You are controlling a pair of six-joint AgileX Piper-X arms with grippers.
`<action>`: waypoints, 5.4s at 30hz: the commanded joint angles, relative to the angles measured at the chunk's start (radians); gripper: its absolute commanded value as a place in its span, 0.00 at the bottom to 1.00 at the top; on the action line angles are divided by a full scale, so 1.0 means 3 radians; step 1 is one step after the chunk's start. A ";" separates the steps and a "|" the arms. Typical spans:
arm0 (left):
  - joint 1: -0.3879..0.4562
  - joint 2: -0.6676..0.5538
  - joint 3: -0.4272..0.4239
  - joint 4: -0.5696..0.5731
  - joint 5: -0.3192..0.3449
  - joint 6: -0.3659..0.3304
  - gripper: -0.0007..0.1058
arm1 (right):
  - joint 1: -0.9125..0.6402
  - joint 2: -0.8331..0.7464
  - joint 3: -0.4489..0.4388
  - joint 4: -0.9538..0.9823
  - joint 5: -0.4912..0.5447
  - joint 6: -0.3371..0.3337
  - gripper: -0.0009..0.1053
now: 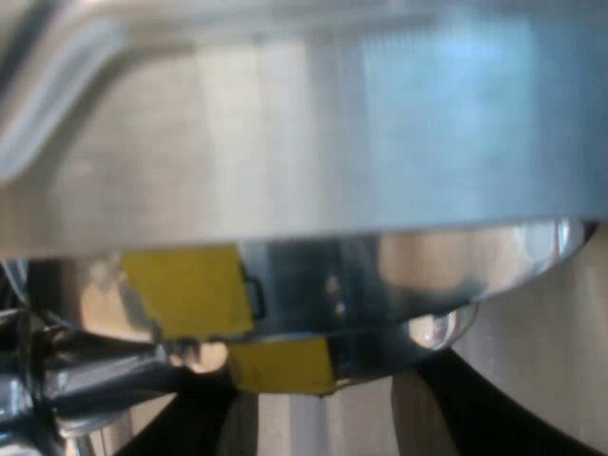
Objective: Put the handle in the coffee machine
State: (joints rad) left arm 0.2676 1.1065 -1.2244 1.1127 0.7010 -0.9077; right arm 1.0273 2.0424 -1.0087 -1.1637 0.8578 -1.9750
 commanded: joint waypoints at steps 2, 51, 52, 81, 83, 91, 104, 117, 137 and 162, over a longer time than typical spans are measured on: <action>0.0004 0.0260 -0.0013 -0.0085 -0.0138 0.0002 0.02 | -0.0016 -0.0151 -0.0082 -0.0372 0.0009 -0.0002 0.35; -0.0609 0.1053 -0.0040 0.0886 -0.0077 0.0399 0.01 | -0.0016 -0.0151 -0.0082 -0.0372 0.0004 -0.0009 0.35; -0.0609 0.1045 -0.0018 0.0886 -0.0077 0.0399 0.01 | -0.0016 -0.0151 -0.0082 -0.0372 0.0004 -0.0009 0.35; -0.1142 0.0528 0.0418 0.0470 -0.0460 -0.0503 0.01 | 0.0023 -0.0151 -0.0082 -0.0293 -0.0022 -0.0009 0.35; -0.1142 0.0528 0.0418 0.0507 -0.0472 -0.0543 0.01 | 0.0049 -0.0151 -0.0082 -0.0280 -0.0022 -0.0009 0.35; -0.1142 0.0431 0.0578 0.0515 -0.0472 -0.0558 0.01 | 0.0137 -0.0201 0.0022 -0.0067 0.0100 0.0065 0.35; -0.1142 0.0342 0.0594 0.0471 -0.0304 -0.0653 0.01 | 0.0380 -0.0536 0.0578 0.0006 0.0143 0.0065 0.35; -0.1142 0.0342 0.0594 0.0471 -0.0207 -0.0758 0.01 | 0.0782 -0.1194 0.1249 0.0155 0.0287 0.0176 0.35; -0.1142 0.0288 0.0596 0.0521 -0.0180 -0.0801 0.01 | 0.0914 -0.2746 0.1247 0.2869 -0.0996 0.0899 0.35; -0.1292 0.0208 0.0596 0.0543 -0.0205 -0.1067 0.01 | 0.0891 -0.3335 0.0049 0.5430 -0.1528 0.0559 0.35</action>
State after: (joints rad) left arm -0.0862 1.1828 -1.0489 1.2419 0.5705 -1.2180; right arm 1.2981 1.0528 -0.9591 0.4396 0.4080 -1.7727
